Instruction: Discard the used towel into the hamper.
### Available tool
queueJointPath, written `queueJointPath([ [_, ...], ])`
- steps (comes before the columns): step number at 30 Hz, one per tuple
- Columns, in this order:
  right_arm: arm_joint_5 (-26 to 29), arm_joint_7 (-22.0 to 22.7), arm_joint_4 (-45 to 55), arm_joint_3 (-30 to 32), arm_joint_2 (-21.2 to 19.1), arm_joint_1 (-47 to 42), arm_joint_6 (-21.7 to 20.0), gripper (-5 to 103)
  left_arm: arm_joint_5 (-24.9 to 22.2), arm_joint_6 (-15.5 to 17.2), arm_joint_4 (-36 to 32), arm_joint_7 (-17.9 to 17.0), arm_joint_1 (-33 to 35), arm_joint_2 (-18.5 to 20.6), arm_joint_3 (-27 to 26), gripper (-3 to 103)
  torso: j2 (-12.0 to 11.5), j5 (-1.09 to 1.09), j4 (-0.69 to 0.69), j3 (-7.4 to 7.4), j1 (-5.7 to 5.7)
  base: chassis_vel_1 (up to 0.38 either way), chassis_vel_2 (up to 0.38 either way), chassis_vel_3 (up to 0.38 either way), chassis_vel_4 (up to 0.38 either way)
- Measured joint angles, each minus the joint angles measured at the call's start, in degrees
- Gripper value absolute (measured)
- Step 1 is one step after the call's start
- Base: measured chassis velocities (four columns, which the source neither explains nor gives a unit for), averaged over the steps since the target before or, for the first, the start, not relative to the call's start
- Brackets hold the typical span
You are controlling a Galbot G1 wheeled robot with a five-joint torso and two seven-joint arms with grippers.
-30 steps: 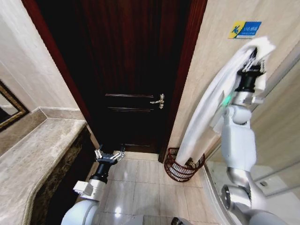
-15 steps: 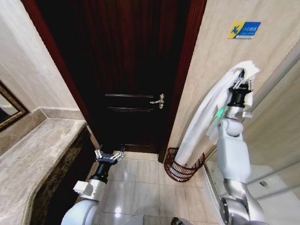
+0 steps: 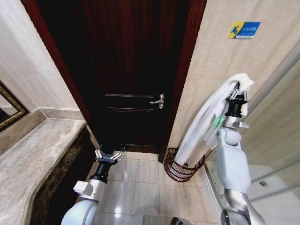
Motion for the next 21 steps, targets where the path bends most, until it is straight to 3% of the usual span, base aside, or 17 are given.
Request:
queueJointPath([
  [21,1.0,-1.4,-1.1,0.4,2.0,-4.9,2.3,7,0.0,0.0,0.0,0.0,0.0,0.0,0.0,99,0.0,-0.02,0.0,0.0,0.0,0.0,0.0,0.0,0.0],
])
